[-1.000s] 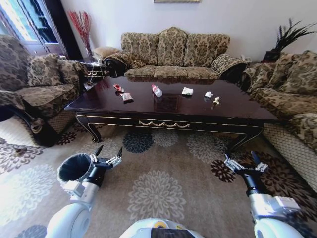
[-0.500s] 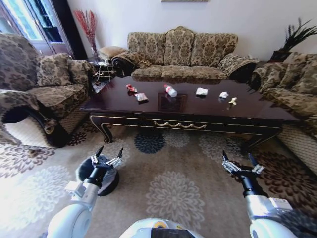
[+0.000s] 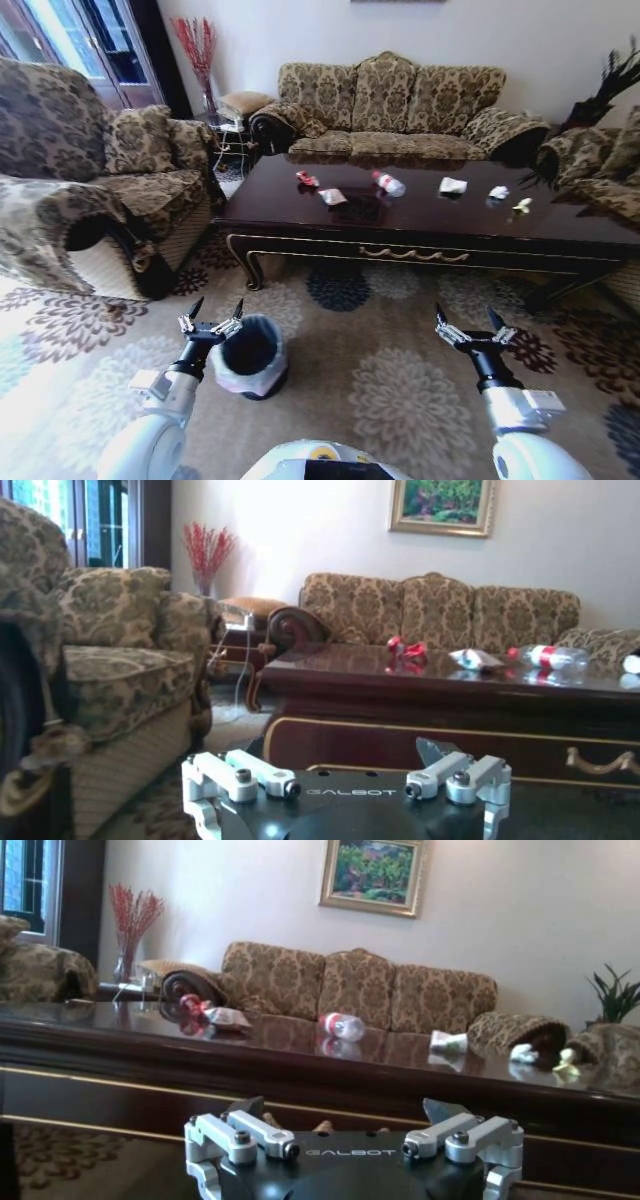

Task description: Move to the front of the table and place the trash on the table into the trash bin.

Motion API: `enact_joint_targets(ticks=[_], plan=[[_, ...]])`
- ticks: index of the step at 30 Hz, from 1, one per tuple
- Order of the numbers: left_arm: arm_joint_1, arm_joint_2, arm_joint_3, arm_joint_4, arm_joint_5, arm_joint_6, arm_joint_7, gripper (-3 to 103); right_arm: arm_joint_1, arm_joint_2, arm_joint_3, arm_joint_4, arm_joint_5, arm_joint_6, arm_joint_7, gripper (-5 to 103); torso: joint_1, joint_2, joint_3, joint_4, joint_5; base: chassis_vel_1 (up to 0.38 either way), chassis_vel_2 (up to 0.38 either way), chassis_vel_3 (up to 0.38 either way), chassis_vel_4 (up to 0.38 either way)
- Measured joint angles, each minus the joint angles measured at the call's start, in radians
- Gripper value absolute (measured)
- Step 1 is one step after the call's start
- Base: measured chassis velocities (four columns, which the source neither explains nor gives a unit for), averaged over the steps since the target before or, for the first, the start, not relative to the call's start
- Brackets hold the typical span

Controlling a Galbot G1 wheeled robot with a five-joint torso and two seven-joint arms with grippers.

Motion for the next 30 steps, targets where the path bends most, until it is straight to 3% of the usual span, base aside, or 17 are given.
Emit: enact_joint_targets(ticks=[9, 13, 15, 16, 18, 21, 30], plan=[[-0.01, 0.007, -0.004, 0.044, 0.008, -0.018, 0.003, 100, 0.02, -0.005, -0.016, 0.015, -0.003, -0.039, 0.007, 100, 0.0, 0.0, 0.0, 0.0, 0.001, 0.038, 0.013, -0.018, -0.019], [-0.045, 0.04, 0.019, 0.112, -0.035, 0.018, -0.006, 100, 0.034, -0.012, -0.039, 0.018, -0.011, -0.061, 0.026, 100, 0.0, 0.0, 0.0, -0.0001, 0.0007, -0.015, -0.016, 0.012, 0.011], [-0.064, 0.074, 0.027, 0.131, -0.063, 0.069, -0.032, 100, 0.033, -0.017, -0.048, 0.025, -0.015, -0.069, 0.032, 100, 0.0, 0.0, 0.0, -0.0002, 0.0003, 0.0, 0.0, 0.0, 0.0], [-0.083, 0.114, 0.029, 0.155, -0.102, 0.12, -0.051, 100, 0.03, -0.023, -0.055, 0.033, -0.024, -0.075, 0.04, 100, 0.0, 0.0, 0.0, 0.0, -0.0001, 0.0, 0.0, 0.0, 0.0], [-0.089, 0.126, 0.029, 0.164, -0.112, 0.132, -0.053, 100, 0.029, -0.024, -0.056, 0.034, -0.027, -0.075, 0.043, 100, 0.0, 0.0, 0.0, -0.0001, 0.0001, 0.0, 0.0, 0.0, 0.0], [-0.129, 0.183, 0.035, 0.23, -0.137, 0.207, -0.035, 100, 0.028, -0.018, -0.045, 0.036, -0.051, -0.076, 0.068, 100, 0.0, 0.0, 0.0, -0.0002, 0.0003, 0.0, 0.0, 0.0, 0.0], [-0.257, 0.228, 0.117, 0.371, -0.145, 0.317, -0.005, 100, 0.014, 0.016, 0.029, 0.033, -0.058, -0.044, 0.084, 100, 0.0, 0.0, 0.0, -0.0003, 0.0, 0.0, 0.0, 0.0, 0.0]])
